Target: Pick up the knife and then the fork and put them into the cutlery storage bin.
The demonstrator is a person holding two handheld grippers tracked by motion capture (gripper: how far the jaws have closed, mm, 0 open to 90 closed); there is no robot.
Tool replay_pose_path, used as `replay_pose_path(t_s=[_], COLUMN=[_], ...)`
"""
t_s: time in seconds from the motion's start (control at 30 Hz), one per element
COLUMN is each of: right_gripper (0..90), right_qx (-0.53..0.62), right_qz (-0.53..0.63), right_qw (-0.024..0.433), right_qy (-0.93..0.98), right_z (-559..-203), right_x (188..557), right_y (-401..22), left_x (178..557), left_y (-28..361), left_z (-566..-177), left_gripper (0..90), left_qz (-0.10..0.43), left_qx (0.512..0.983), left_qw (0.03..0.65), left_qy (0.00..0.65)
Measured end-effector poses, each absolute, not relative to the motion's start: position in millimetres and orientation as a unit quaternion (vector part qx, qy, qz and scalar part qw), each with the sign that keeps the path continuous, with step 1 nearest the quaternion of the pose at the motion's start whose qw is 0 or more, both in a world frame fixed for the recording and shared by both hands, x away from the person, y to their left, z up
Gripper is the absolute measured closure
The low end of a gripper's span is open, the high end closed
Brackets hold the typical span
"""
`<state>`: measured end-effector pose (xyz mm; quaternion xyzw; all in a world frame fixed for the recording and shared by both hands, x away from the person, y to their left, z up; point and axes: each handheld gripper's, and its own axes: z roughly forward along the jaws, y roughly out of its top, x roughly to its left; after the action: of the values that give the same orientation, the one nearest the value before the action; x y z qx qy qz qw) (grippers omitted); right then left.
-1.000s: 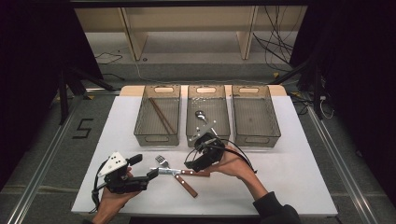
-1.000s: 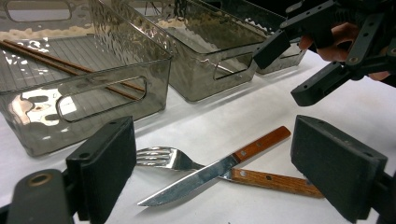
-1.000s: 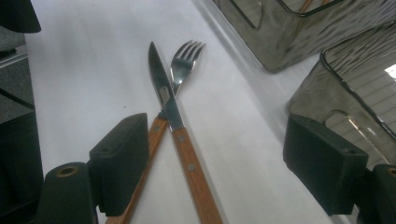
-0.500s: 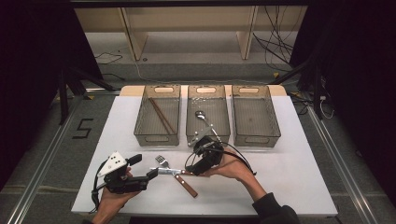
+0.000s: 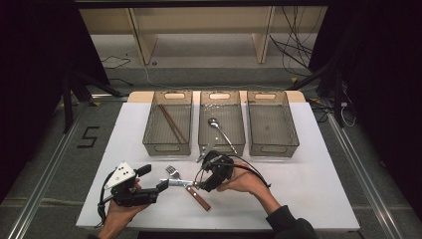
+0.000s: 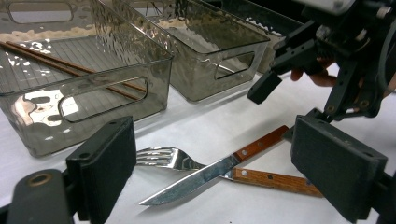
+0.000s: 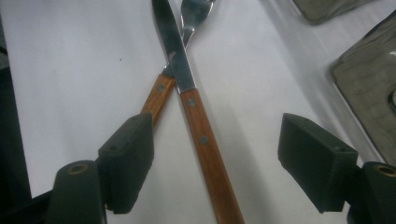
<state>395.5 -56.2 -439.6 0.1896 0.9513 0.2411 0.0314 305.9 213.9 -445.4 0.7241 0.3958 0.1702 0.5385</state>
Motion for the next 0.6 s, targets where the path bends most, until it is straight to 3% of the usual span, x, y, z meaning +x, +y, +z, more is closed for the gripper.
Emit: replay_pose_path(t_s=[0.6], right_gripper=[45.7], right_qx=[0.162], right_qz=[0.196], right_qw=[0.038], right_qy=[0.966], right_z=[-455.1], right_x=[394.1], right_y=[-41.2], left_x=[305.8], left_y=[214.4], left_z=[-445.3], left_gripper=[13.8], left_qz=[0.169], left_qx=[0.723], left_qw=[0.540], left_qy=[0.396])
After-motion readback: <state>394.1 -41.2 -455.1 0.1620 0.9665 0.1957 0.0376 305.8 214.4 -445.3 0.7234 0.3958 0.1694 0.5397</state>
